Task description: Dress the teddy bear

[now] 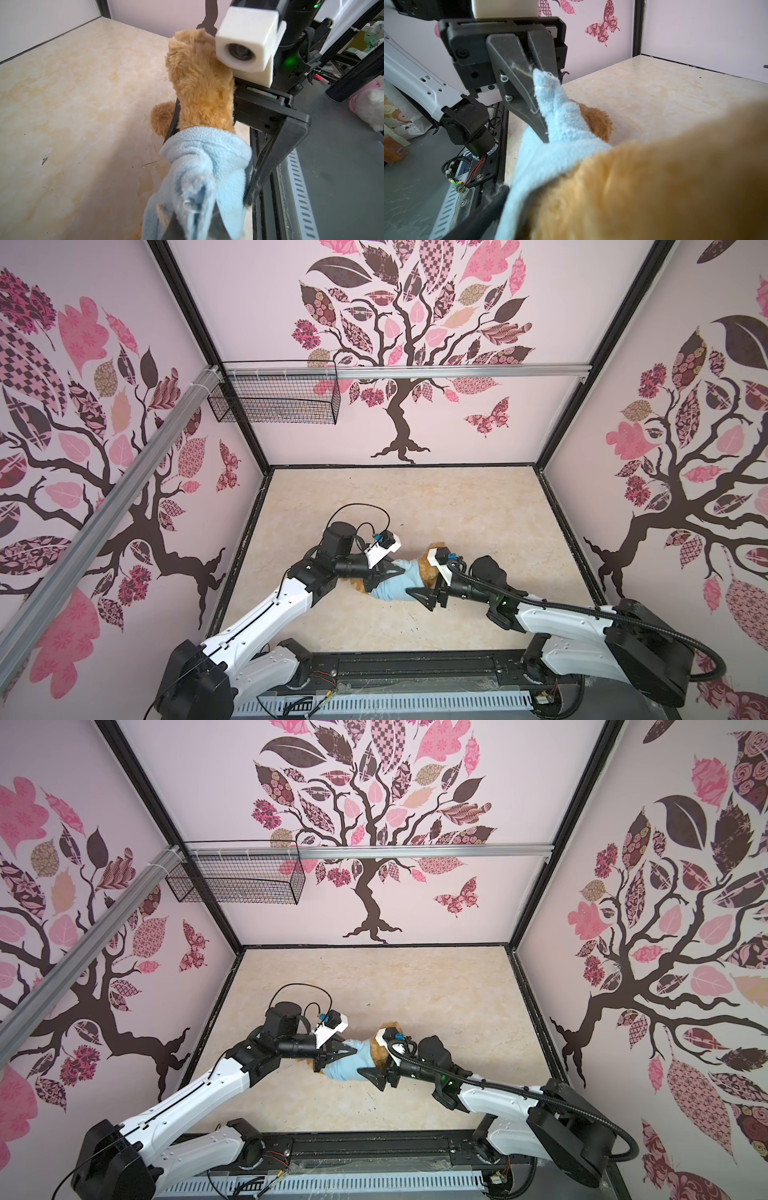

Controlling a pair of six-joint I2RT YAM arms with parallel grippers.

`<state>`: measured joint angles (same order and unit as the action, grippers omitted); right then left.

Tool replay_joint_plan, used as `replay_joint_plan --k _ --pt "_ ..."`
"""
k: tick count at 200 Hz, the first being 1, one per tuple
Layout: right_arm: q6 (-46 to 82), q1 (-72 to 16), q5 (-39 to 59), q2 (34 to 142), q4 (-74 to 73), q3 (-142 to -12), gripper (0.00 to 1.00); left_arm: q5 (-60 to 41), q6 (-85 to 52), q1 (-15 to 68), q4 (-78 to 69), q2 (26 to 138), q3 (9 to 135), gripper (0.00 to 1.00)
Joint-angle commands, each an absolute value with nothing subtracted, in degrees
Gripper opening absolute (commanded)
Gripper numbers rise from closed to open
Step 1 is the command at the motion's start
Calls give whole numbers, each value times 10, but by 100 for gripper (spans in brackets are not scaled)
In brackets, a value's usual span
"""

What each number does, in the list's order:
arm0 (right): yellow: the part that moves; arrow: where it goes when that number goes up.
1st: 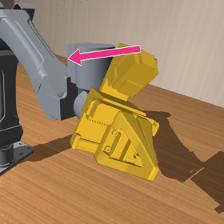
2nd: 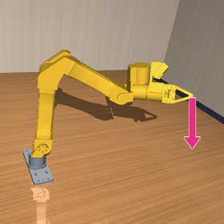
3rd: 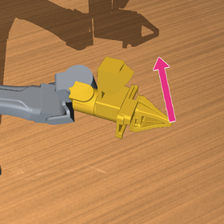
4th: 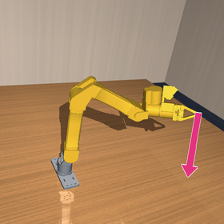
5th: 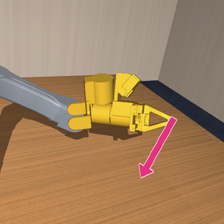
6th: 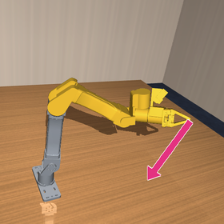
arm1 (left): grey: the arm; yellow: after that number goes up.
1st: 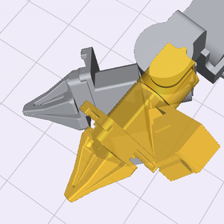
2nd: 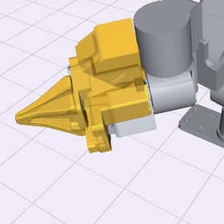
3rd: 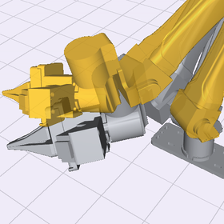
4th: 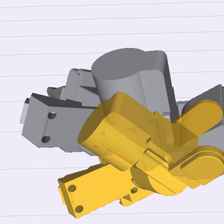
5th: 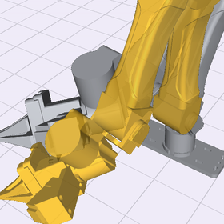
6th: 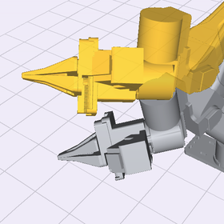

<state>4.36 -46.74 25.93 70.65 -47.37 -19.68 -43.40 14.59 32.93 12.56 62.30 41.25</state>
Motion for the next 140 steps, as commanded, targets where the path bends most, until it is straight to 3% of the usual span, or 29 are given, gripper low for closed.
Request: replay_joint_plan --k 1,21,40,58,82,104,140 --pt "50 -466 286 748 -533 -222 78 -468 141 335 94 624 452 0" --pt "34 -465 275 758 -541 -220 50 -461 148 335 115 615 445 0" --pt "0 -465 258 750 -526 -216 27 -443 159 335 147 596 434 18" --pt "-44 -465 255 744 -506 -213 17 -421 164 335 182 564 426 41" --pt "-97 -467 262 738 -479 -207 13 -365 134 335 223 509 434 50" --pt "-125 -468 261 724 -474 -196 12 -325 147 335 283 470 457 45" --pt "-168 -491 239 710 -444 -200 12 -328 212 336 379 489 520 16"
